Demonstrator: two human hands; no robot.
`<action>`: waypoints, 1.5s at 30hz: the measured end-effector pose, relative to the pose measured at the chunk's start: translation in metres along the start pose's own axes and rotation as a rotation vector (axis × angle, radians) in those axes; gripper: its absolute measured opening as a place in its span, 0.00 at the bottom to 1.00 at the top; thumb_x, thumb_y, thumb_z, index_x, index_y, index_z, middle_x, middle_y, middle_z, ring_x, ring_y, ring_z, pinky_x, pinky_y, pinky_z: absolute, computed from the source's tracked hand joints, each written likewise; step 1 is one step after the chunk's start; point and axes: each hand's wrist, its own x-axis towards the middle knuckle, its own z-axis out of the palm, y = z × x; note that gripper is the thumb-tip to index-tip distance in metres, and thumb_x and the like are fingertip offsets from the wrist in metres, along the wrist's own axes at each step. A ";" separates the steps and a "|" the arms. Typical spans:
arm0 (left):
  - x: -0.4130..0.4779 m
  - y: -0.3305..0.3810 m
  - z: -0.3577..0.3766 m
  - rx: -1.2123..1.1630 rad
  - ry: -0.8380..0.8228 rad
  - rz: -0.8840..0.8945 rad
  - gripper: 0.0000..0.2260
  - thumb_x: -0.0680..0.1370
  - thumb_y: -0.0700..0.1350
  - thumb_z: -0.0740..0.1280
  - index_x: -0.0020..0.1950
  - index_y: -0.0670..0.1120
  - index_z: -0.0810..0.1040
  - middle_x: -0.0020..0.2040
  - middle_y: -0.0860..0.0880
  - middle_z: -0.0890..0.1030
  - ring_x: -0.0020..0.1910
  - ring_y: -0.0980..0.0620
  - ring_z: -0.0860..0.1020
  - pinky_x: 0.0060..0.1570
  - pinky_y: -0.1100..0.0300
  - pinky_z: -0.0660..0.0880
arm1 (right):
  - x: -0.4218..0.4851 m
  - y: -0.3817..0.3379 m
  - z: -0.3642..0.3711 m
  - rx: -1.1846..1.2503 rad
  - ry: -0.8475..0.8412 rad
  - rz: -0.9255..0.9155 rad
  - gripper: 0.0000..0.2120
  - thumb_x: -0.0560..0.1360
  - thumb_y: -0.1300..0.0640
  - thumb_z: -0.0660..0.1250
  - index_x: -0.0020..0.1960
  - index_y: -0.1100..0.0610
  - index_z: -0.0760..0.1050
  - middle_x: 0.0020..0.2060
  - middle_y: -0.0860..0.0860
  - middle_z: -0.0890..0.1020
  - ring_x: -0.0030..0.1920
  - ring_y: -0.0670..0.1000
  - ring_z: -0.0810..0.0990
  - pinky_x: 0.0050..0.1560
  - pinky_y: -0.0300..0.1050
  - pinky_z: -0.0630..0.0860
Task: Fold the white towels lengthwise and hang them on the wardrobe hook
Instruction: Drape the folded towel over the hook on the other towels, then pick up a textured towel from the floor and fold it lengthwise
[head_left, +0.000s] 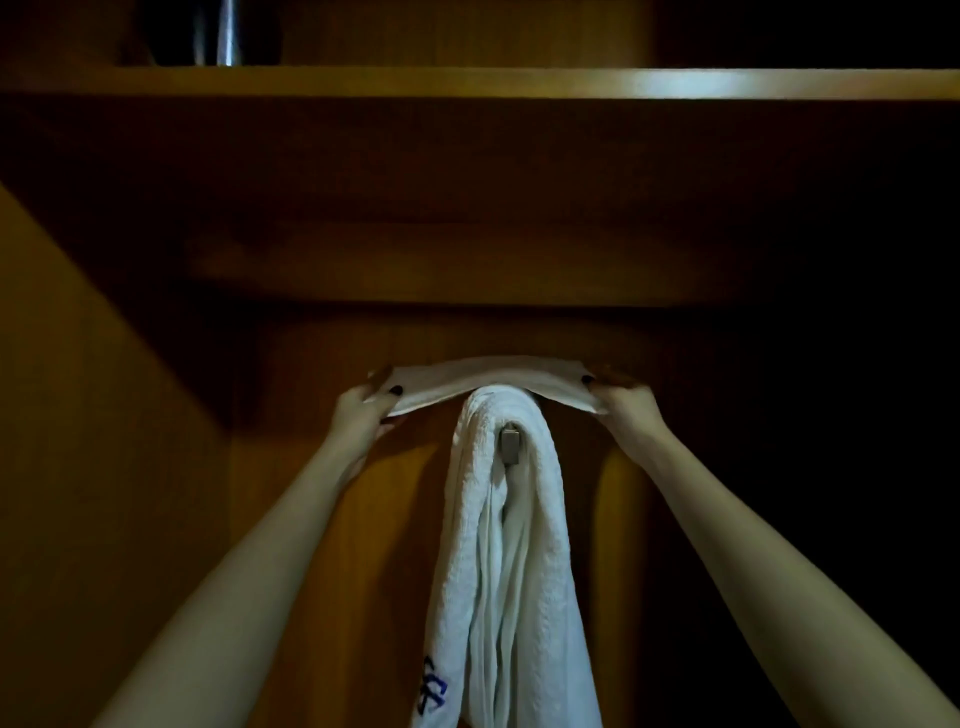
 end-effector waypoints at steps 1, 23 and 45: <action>0.002 -0.005 0.003 -0.037 -0.005 -0.027 0.19 0.78 0.35 0.63 0.69 0.38 0.69 0.66 0.41 0.73 0.59 0.47 0.75 0.46 0.62 0.76 | 0.001 0.008 0.001 0.014 0.012 0.031 0.18 0.77 0.70 0.63 0.66 0.64 0.74 0.58 0.58 0.78 0.61 0.58 0.77 0.66 0.55 0.72; -0.066 -0.058 0.012 0.086 -0.156 -0.186 0.16 0.80 0.50 0.63 0.67 0.58 0.73 0.65 0.51 0.76 0.55 0.52 0.77 0.49 0.60 0.76 | -0.065 0.071 0.004 -0.122 -0.008 0.107 0.22 0.79 0.57 0.64 0.72 0.52 0.69 0.43 0.49 0.80 0.35 0.47 0.75 0.35 0.37 0.74; -0.390 -0.097 -0.072 1.135 -0.468 0.209 0.21 0.79 0.52 0.61 0.73 0.58 0.63 0.64 0.50 0.68 0.60 0.48 0.70 0.48 0.56 0.69 | -0.469 0.106 -0.050 -1.165 -0.170 0.363 0.27 0.80 0.50 0.61 0.76 0.54 0.58 0.70 0.61 0.63 0.57 0.59 0.77 0.55 0.55 0.78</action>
